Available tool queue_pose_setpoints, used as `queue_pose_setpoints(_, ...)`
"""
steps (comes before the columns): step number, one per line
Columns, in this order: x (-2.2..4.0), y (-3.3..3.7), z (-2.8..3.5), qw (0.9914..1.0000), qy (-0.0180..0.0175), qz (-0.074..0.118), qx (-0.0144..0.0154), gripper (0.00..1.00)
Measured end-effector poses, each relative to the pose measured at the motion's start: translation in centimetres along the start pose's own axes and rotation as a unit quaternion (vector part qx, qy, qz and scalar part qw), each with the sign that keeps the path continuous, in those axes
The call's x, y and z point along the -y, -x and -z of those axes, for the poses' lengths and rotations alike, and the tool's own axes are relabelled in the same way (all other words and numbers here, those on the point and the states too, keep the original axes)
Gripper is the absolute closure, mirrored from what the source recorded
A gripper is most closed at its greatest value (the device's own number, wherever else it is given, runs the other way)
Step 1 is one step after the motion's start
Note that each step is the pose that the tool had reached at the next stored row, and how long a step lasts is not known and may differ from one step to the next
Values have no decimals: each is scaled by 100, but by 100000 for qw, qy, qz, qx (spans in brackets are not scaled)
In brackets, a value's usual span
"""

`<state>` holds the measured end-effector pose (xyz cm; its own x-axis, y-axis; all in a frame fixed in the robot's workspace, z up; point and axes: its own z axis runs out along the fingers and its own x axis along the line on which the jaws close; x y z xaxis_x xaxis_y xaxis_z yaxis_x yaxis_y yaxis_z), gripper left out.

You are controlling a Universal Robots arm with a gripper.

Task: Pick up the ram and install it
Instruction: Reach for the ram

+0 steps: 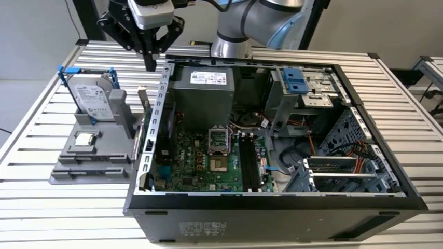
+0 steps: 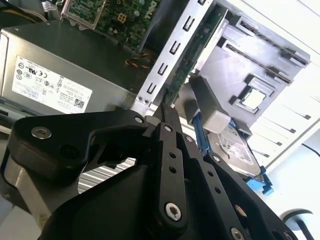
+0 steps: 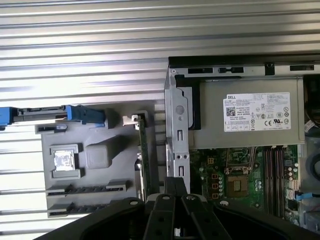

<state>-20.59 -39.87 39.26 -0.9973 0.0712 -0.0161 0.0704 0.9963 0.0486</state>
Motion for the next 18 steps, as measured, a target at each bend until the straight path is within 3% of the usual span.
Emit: queue_pose_setpoints(18,16,-224,4,100000,-8,-4,-105,100)
